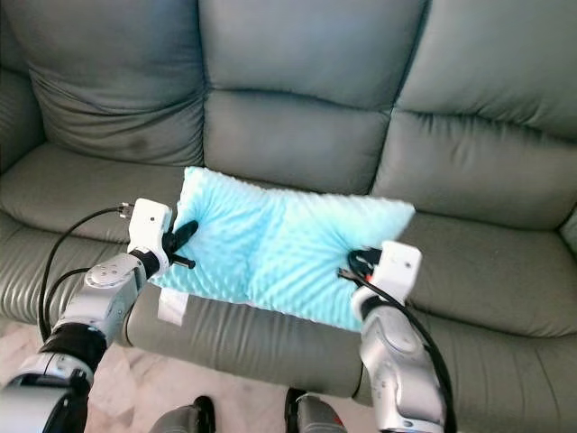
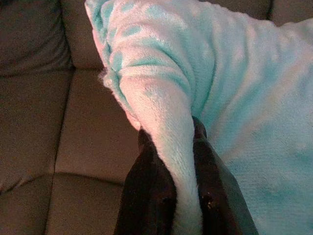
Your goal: Move the pillow to the sofa
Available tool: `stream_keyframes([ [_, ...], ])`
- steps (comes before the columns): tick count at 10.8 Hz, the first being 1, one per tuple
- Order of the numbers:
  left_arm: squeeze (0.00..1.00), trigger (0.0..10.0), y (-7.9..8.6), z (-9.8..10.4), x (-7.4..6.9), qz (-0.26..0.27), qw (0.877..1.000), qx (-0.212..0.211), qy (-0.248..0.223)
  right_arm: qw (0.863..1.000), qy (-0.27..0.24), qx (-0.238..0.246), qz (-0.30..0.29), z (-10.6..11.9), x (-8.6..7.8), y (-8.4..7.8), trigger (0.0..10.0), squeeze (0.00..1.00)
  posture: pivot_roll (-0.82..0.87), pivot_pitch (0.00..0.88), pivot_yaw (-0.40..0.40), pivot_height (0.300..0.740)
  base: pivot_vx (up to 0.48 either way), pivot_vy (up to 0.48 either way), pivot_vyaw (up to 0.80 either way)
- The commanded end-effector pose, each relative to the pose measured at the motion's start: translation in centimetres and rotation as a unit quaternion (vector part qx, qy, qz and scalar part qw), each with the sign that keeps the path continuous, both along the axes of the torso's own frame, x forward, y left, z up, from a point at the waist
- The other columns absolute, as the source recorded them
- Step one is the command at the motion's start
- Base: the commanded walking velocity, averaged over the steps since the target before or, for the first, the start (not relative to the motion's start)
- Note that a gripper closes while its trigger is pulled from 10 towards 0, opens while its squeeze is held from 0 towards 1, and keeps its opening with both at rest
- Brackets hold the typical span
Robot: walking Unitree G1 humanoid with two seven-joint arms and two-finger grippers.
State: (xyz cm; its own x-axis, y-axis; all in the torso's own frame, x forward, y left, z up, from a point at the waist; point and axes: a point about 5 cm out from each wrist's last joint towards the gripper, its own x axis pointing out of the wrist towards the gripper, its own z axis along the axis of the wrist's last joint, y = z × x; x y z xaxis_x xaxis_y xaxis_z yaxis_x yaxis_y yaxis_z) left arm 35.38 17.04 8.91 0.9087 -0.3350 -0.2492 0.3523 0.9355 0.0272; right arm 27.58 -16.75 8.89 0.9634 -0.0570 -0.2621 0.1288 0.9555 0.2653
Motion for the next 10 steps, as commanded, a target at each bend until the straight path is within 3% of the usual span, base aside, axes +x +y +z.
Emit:
stream_keyframes([
  [1, 0.0, 10.0, 0.1, -0.3, 0.1, 0.0, 1.0, 0.011, 0.002, 1.0, 0.013, 0.008, -0.025, -0.9, -0.4, -1.0, 10.0, 0.0, -0.14, 0.324, -0.004, 0.74, 0.0, 0.0, 0.0],
  [4, 0.0, 10.0, -0.4, -1.5, 0.0, 0.011, 0.999, 0.028, 0.017, 0.999, 0.041, 0.008, -0.03, -3.0, -0.3, -1.5, 10.0, 0.0, -0.15, 0.386, 0.013, 0.74, 0.0, 0.0, 0.0],
  [6, 0.0, 10.0, -0.9, -1.1, 0.4, 0.019, 0.999, 0.042, 0.01, 0.998, 0.054, 0.003, -0.021, -4.0, 0.5, -1.8, 10.0, 0.0, -0.14, 0.411, 0.021, 0.74, 0.0, 0.0, 0.0],
  [10, 0.0, 10.0, 0.1, -0.1, 1.2, 0.078, 0.995, 0.054, -0.018, 1.0, 0.016, -0.01, -0.004, -3.3, 3.5, -2.0, 10.0, 0.0, -0.14, 0.447, 0.028, 0.74, 0.0, 0.0, 0.0],
])
